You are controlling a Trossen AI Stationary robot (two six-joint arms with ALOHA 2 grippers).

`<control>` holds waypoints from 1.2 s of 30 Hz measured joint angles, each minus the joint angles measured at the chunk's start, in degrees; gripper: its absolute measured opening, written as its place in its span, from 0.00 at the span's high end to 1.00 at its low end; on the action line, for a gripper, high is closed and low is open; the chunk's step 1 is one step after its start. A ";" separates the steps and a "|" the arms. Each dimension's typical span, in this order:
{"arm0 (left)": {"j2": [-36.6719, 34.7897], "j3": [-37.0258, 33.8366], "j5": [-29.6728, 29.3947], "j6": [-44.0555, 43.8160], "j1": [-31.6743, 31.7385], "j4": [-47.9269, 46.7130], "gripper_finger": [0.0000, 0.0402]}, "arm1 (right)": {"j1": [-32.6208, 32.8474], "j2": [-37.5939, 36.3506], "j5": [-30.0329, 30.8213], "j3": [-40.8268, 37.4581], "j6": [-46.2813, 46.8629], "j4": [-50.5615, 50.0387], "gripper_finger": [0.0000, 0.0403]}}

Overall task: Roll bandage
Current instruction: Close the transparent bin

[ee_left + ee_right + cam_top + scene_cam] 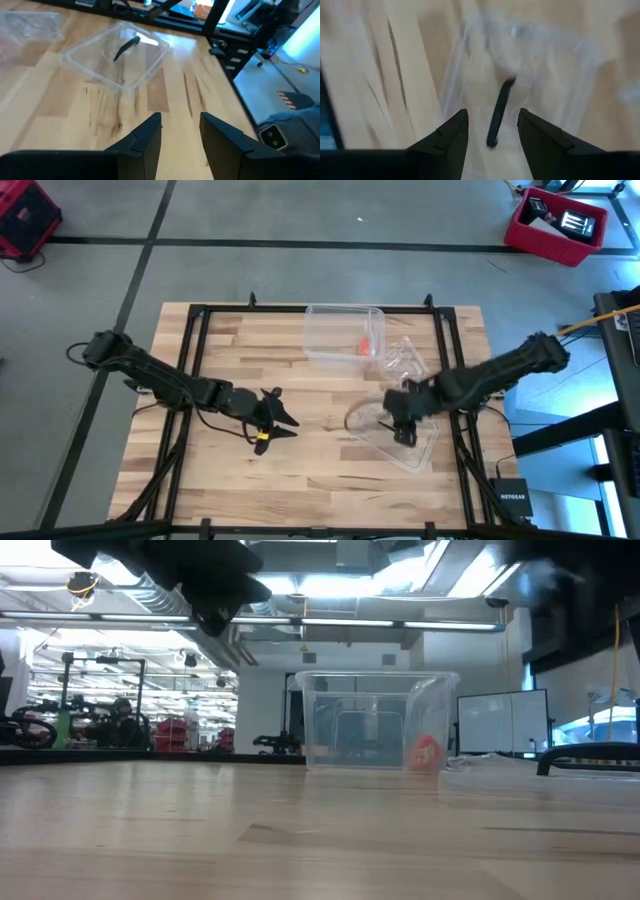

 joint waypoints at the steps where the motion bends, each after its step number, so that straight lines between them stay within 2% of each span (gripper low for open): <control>1: 0.34 0.00 -0.54 -0.08 -0.24 0.00 0.68 | 2.16 0.28 -0.01 -2.07 1.47 0.88 0.57; 5: 0.90 -0.02 -2.07 -0.42 -0.69 0.10 0.68 | 7.41 0.93 2.27 -9.27 6.68 6.88 0.57; 10: 0.91 -0.04 -2.23 -1.52 -0.62 0.15 0.68 | 8.41 2.74 2.98 -16.49 9.26 18.63 0.57; 18: 0.91 -0.04 -2.25 -2.80 -0.60 0.04 0.68 | 8.41 8.28 7.09 -19.05 10.69 21.88 0.59; 25: 0.91 -0.04 -2.25 -2.80 -0.60 -0.02 0.68 | 8.39 8.87 9.42 -18.98 10.22 21.40 0.70; 32: 0.91 -0.07 -2.25 -2.80 -0.75 0.06 0.68 | 8.36 13.60 12.52 -18.94 7.68 20.81 0.90; 36: 0.91 -0.07 -2.27 -2.80 -1.22 0.04 0.68 | 8.42 14.89 13.01 -18.68 7.66 21.04 0.91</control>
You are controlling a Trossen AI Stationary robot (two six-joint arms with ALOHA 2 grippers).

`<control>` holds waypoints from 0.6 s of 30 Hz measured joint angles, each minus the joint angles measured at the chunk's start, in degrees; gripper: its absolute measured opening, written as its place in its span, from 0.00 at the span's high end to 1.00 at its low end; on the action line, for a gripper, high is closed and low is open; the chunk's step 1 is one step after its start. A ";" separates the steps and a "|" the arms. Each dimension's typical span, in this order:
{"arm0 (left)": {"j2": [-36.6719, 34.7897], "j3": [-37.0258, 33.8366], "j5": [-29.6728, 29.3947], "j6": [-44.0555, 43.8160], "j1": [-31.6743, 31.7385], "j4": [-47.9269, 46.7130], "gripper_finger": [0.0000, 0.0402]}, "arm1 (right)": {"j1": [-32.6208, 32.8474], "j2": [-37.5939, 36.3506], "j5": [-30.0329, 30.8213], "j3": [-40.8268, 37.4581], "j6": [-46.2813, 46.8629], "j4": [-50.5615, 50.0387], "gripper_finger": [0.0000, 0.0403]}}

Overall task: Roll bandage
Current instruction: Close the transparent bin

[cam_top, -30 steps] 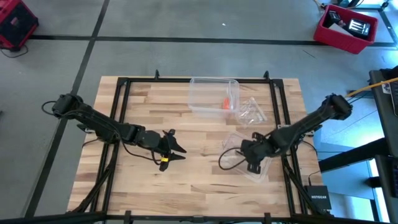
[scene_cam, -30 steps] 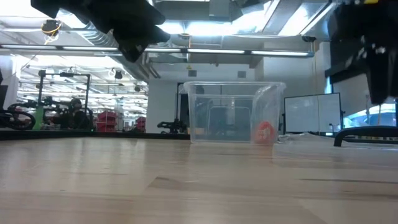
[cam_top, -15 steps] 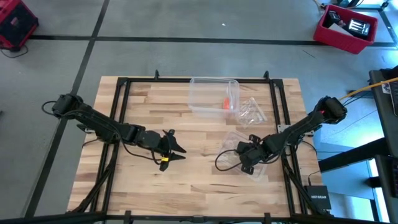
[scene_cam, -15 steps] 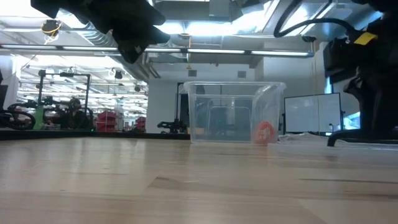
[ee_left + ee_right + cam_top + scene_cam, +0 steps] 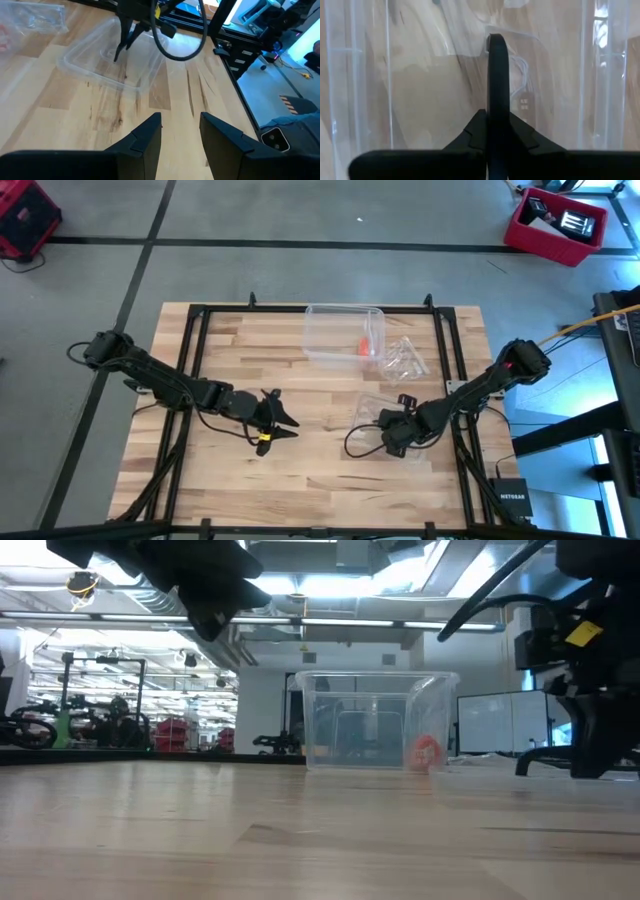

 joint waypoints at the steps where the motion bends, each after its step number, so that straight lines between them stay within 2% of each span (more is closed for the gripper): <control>1: 0.00 0.00 0.00 0.00 -0.18 -0.02 0.68 | -0.01 -0.06 -0.09 0.34 0.02 -0.32 0.91; 5: 0.00 0.00 -1.30 0.88 -0.52 -0.13 0.68 | -0.01 -0.43 -0.18 4.26 -1.86 -4.12 0.91; 12: 0.00 0.00 -4.48 1.48 -1.28 -1.75 0.68 | 0.89 -0.59 6.38 16.80 -12.17 -13.75 0.91; 18: 0.00 0.00 -6.12 1.27 -2.03 -3.06 0.68 | 1.47 -0.61 12.15 29.15 -16.69 -22.60 0.91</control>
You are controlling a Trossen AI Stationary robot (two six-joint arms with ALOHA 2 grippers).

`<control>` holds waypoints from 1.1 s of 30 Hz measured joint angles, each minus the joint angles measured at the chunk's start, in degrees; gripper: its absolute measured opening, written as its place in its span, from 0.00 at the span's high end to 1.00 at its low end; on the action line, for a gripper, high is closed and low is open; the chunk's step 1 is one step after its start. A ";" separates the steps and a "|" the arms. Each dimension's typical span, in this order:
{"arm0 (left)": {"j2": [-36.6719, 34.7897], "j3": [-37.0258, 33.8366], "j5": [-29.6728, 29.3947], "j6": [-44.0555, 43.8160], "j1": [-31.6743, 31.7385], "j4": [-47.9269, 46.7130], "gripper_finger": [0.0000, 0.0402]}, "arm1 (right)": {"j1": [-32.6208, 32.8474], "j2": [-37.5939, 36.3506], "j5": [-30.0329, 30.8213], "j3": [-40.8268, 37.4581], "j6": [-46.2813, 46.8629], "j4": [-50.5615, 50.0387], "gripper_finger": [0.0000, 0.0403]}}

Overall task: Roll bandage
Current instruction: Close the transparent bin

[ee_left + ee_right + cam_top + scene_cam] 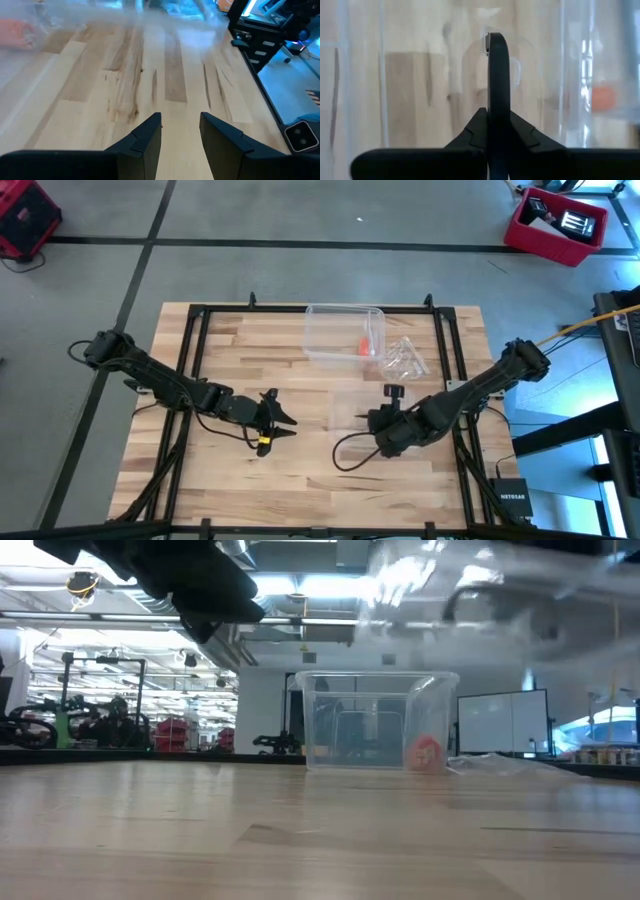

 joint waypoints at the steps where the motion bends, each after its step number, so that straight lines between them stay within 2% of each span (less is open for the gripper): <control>1: 0.00 0.00 -0.02 -0.02 0.00 0.00 0.68 | 0.00 -0.03 0.88 1.76 -0.66 -1.30 0.91; 9: 0.00 0.00 0.00 -0.15 -0.09 0.02 0.68 | -2.38 -0.09 8.35 11.91 -5.98 -7.82 0.91; 13: 0.00 0.00 0.02 0.13 -0.09 0.04 0.68 | -5.26 -0.09 12.80 14.47 -9.21 -8.94 0.91; 18: 0.00 0.00 0.02 0.13 -0.09 0.07 0.68 | -9.97 -0.12 16.78 16.24 -17.79 -8.84 0.91; 23: 0.00 0.00 0.02 0.09 -0.09 0.09 0.68 | -18.29 -0.11 17.15 16.24 -25.71 -8.04 0.91; 26: 0.00 0.00 0.02 0.07 -0.09 0.09 0.68 | -23.94 0.10 15.44 16.24 -32.26 -4.97 0.91; 30: 0.00 0.00 0.02 0.07 -0.09 0.12 0.68 | -31.39 1.25 9.86 16.27 -40.57 1.91 0.91; 33: 0.00 0.00 -0.17 0.04 -0.09 0.13 0.68 | -34.76 3.37 9.18 16.27 -46.31 5.14 0.91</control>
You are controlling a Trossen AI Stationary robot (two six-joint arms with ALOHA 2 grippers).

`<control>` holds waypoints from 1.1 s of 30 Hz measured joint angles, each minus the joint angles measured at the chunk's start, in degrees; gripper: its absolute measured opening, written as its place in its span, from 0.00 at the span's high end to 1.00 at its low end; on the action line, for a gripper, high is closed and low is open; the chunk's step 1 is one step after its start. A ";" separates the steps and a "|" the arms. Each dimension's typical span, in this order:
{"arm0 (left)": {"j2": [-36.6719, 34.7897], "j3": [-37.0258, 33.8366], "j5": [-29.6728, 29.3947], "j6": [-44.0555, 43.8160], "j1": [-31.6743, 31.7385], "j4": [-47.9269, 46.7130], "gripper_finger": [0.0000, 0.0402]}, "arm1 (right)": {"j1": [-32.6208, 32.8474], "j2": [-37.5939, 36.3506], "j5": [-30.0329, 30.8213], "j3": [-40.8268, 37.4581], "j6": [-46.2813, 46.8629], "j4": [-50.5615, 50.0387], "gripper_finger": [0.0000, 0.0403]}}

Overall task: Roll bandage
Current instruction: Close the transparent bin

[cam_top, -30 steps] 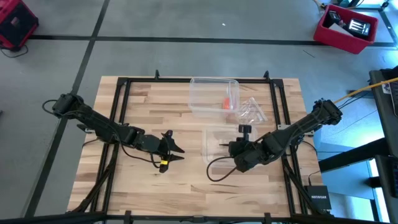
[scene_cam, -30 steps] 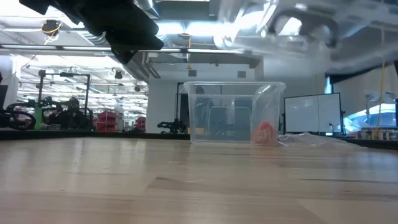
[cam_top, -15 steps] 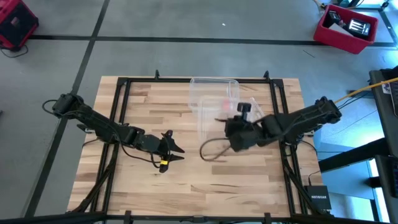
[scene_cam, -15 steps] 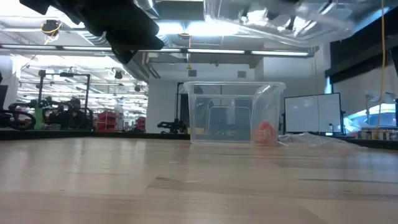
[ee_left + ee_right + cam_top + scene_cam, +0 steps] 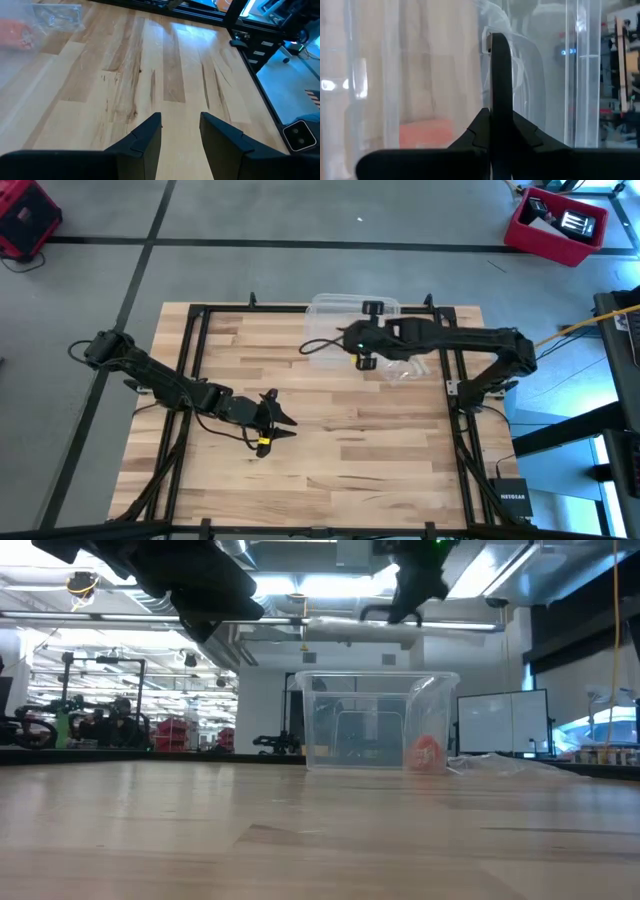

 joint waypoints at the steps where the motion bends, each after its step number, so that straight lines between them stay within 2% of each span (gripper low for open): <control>1: 0.00 0.00 -0.06 -0.12 0.00 0.00 0.68 | -0.98 0.78 -0.56 0.00 -1.56 0.94 0.91; 5: 0.00 0.00 -0.16 -0.55 0.00 0.00 0.68 | -4.69 4.33 -5.18 0.00 -5.10 4.59 0.91; 9: 0.00 0.00 -0.18 -1.03 0.00 0.00 0.68 | -7.16 7.22 -4.99 0.00 -6.36 7.52 0.91; 15: 0.00 0.00 -0.18 -1.29 0.00 0.00 0.68 | -10.03 9.09 -7.90 0.00 -5.90 7.84 0.91; 18: 0.00 0.00 -0.18 -1.22 0.02 0.00 0.68 | -10.68 9.50 -9.72 0.00 -6.01 8.00 0.91; 26: 0.00 0.00 -0.18 -1.09 0.02 -0.04 0.68 | -10.81 11.44 -10.06 -0.08 -6.01 8.80 0.88; 33: -0.01 0.00 -0.18 -1.11 0.02 -0.05 0.68 | -10.70 11.62 -11.27 -0.15 -5.31 7.67 0.91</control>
